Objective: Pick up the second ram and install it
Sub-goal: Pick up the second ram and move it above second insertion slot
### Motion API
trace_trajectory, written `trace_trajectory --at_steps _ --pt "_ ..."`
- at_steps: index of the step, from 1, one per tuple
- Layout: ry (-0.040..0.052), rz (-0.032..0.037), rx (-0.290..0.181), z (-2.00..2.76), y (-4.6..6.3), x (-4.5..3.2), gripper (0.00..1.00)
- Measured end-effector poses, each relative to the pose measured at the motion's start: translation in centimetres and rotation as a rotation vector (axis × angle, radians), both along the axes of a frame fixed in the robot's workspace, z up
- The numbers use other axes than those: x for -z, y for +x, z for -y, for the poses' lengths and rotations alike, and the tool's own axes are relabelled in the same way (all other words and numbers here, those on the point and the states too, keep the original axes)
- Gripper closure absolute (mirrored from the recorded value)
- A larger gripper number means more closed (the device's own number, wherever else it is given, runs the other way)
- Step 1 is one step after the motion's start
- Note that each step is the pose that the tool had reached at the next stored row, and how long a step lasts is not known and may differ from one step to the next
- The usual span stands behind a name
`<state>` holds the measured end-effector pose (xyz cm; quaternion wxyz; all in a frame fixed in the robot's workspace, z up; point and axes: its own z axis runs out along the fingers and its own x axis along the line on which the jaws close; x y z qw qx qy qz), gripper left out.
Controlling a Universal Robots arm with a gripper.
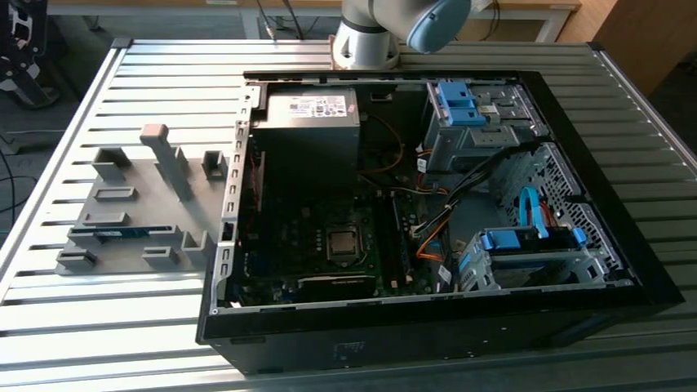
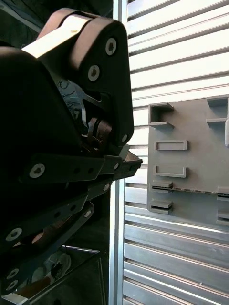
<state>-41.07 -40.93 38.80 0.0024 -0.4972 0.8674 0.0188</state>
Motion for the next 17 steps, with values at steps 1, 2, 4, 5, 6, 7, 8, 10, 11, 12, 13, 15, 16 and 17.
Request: trace_trajectory --at_steps 1,2,4,5,6,7,8,10,11,12,13,15,16,17 --pt "0.0000 0.0000 -0.005 0.02 0.00 0.01 0.89" --pt "0.0000 0.0001 -0.011 0.04 0.00 0.01 0.89" --pt "0.0000 0.0003 -0.024 0.07 0.00 0.03 0.89" --pt "0.0000 0.0005 -0.031 0.08 0.00 0.03 0.89" --pt "0.0000 0.0007 -0.039 0.10 0.00 0.04 0.89" --pt "0.0000 0.0008 -0.047 0.11 0.00 0.05 0.89" --pt "0.0000 0.0010 -0.054 0.12 0.00 0.05 0.89" --pt "0.0000 0.0013 -0.069 0.14 0.00 0.06 0.89" --pt "0.0000 0.0014 -0.077 0.15 0.00 0.07 0.89" --pt "0.0000 0.0015 -0.085 0.16 0.00 0.07 0.89" --pt "0.0000 0.0016 -0.093 0.17 0.00 0.08 0.89" --pt "0.0000 0.0022 -0.112 0.20 0.00 0.10 0.89" --pt "0.0000 0.0026 -0.122 0.21 0.00 0.11 0.89" --pt "0.0000 0.0029 -0.133 0.22 0.00 0.12 0.89"
